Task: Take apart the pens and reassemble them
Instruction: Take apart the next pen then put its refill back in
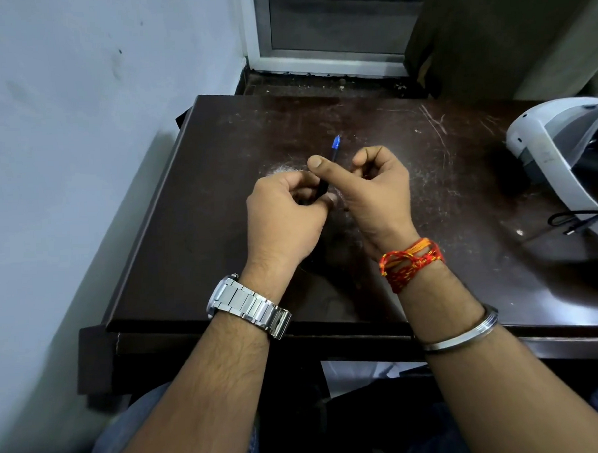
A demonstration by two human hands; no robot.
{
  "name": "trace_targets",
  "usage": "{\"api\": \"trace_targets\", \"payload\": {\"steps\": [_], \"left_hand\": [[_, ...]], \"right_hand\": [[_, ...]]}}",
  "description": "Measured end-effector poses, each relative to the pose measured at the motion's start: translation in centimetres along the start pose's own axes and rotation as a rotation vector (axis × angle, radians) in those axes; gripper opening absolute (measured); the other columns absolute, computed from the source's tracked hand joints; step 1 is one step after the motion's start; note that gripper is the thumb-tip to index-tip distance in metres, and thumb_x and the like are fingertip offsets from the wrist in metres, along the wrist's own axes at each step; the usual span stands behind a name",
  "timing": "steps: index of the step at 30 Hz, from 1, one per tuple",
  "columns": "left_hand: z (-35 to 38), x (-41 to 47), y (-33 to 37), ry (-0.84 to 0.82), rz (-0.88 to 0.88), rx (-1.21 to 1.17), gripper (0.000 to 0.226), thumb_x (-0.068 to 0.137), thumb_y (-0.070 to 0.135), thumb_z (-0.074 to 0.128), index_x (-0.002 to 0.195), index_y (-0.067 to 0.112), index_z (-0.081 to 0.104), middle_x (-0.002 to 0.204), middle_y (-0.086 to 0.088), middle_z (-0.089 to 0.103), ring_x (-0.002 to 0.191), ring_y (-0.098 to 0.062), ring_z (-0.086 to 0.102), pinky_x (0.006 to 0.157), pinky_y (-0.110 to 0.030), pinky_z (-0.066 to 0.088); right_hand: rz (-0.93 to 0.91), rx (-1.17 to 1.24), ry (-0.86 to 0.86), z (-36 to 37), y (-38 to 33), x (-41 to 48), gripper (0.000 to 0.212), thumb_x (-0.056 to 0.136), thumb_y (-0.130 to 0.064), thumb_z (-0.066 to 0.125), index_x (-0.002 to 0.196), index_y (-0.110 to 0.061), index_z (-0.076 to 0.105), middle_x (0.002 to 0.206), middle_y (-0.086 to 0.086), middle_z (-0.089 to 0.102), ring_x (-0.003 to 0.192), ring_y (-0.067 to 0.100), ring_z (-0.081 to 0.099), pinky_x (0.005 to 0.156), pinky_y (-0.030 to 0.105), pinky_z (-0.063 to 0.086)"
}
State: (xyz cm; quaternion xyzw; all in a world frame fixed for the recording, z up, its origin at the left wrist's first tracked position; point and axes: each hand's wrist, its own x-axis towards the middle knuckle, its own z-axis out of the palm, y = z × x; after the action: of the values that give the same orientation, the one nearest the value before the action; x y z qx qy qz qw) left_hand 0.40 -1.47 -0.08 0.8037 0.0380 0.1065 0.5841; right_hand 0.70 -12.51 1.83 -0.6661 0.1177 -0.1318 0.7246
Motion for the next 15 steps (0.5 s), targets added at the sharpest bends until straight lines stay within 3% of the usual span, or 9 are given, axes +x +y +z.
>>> {"api": "trace_targets", "payload": {"steps": [4,7,10,13,15], "left_hand": [[0.01,0.01,0.09,-0.005,0.0,-0.028,0.021,0.07,0.017,0.088,0.079,0.032,0.075,0.07,0.012,0.073,0.066,0.004,0.069,0.066,-0.019,0.057],[-0.08,0.04,-0.02,-0.023,0.019,-0.034,0.021,0.069,0.015,0.087,0.087,0.025,0.08,0.071,0.009,0.075,0.068,-0.001,0.071,0.067,-0.025,0.06],[0.02,0.01,-0.11,-0.045,0.029,-0.034,0.019,0.068,0.017,0.086,0.085,0.023,0.08,0.072,0.008,0.075,0.066,-0.002,0.07,0.064,-0.024,0.058],[0.23,-0.09,-0.01,-0.026,0.014,-0.03,0.02,0.067,0.018,0.089,0.076,0.029,0.075,0.07,0.011,0.073,0.064,0.004,0.067,0.061,-0.016,0.054],[0.22,-0.02,-0.02,-0.019,0.006,-0.048,0.025,0.067,0.015,0.09,0.074,0.032,0.073,0.071,0.012,0.074,0.063,0.004,0.067,0.062,-0.019,0.056]], "right_hand": [[0.065,0.116,-0.025,0.67,-0.38,-0.32,0.027,0.078,0.0,0.077,0.099,-0.009,0.062,0.079,0.005,0.069,0.058,0.006,0.062,0.054,0.021,0.053],[0.004,0.097,0.004,0.64,-0.33,-0.47,0.033,0.074,0.005,0.08,0.095,-0.013,0.06,0.079,0.009,0.072,0.067,0.011,0.069,0.058,0.021,0.057],[0.017,0.082,0.016,0.6,-0.24,-0.45,0.039,0.071,-0.003,0.086,0.097,-0.013,0.059,0.081,0.012,0.07,0.073,0.018,0.069,0.057,0.021,0.055],[0.068,0.116,0.006,0.96,-0.26,-0.27,0.024,0.078,-0.001,0.078,0.096,-0.01,0.066,0.077,0.006,0.07,0.062,0.008,0.064,0.052,0.018,0.05],[0.079,0.144,0.017,0.98,-0.25,-0.23,0.018,0.081,0.002,0.072,0.095,-0.008,0.069,0.077,0.006,0.071,0.056,0.003,0.062,0.049,0.018,0.049]]}}
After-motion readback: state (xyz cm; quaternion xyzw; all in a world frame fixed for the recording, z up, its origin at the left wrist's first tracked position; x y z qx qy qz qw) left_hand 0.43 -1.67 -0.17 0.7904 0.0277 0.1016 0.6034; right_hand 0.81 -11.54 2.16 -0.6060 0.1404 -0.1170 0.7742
